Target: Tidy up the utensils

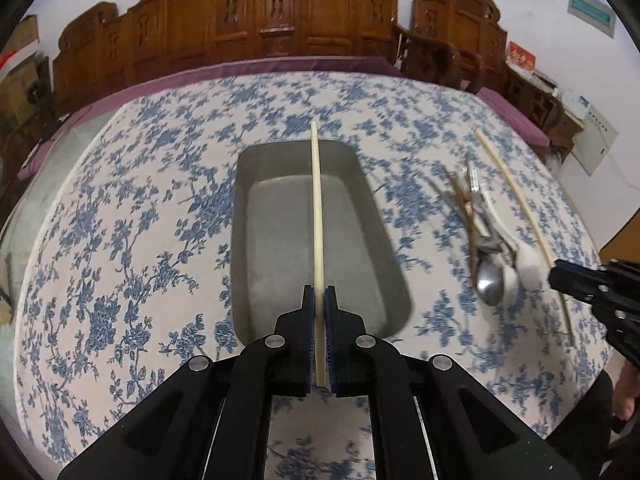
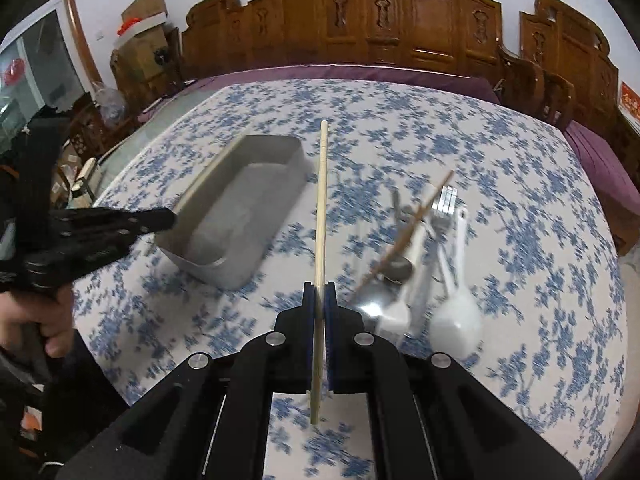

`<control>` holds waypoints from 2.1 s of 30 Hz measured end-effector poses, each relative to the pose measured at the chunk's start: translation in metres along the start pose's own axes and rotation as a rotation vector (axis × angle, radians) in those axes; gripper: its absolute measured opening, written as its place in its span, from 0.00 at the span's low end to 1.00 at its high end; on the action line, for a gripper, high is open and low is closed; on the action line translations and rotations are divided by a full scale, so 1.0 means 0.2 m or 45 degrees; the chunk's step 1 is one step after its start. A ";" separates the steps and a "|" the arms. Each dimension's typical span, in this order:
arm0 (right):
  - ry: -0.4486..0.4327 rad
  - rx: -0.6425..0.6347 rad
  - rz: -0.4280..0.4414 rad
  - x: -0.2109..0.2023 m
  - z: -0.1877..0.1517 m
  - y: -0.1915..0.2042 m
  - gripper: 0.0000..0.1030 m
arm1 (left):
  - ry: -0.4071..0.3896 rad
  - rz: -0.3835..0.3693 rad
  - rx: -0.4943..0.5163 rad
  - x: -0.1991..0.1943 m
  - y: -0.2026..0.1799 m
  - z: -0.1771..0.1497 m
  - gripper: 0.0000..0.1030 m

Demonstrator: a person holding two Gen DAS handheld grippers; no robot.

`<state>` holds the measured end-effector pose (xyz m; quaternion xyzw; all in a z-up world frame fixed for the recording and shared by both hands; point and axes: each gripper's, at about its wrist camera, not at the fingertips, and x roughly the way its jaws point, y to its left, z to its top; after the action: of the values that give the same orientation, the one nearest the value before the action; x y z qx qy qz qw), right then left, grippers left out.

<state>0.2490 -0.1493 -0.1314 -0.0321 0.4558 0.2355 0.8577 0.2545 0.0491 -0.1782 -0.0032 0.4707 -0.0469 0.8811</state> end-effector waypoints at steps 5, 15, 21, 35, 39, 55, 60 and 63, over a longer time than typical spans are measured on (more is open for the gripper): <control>0.010 -0.005 0.016 0.04 0.04 0.06 0.06 | 0.051 0.008 -0.004 0.08 0.04 0.02 0.04; 0.026 -0.026 0.034 0.10 0.10 0.15 0.06 | 0.043 0.000 0.003 0.12 0.07 0.06 0.04; 0.036 -0.036 0.041 0.14 0.12 0.19 0.06 | 0.038 -0.013 0.011 0.14 0.08 0.09 0.04; 0.033 -0.021 0.106 0.35 0.26 0.33 0.06 | -0.042 -0.010 -0.011 0.00 0.23 0.08 0.06; 0.020 -0.006 0.125 0.44 0.32 0.37 0.06 | -0.065 -0.002 -0.017 -0.05 0.29 0.07 0.06; 0.023 0.017 0.135 0.64 0.37 0.40 0.07 | -0.101 -0.003 -0.021 -0.15 0.38 0.04 0.06; 0.014 0.001 0.165 0.61 0.37 0.40 0.08 | -0.104 0.002 -0.016 -0.16 0.37 0.04 0.06; -0.001 0.000 0.187 0.57 0.35 0.38 0.08 | -0.109 0.001 -0.014 -0.18 0.35 0.03 0.06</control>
<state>0.3235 -0.0200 -0.1688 0.0015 0.4564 0.2980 0.8384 0.2455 0.1223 -0.1486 -0.0099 0.4328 -0.0439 0.9004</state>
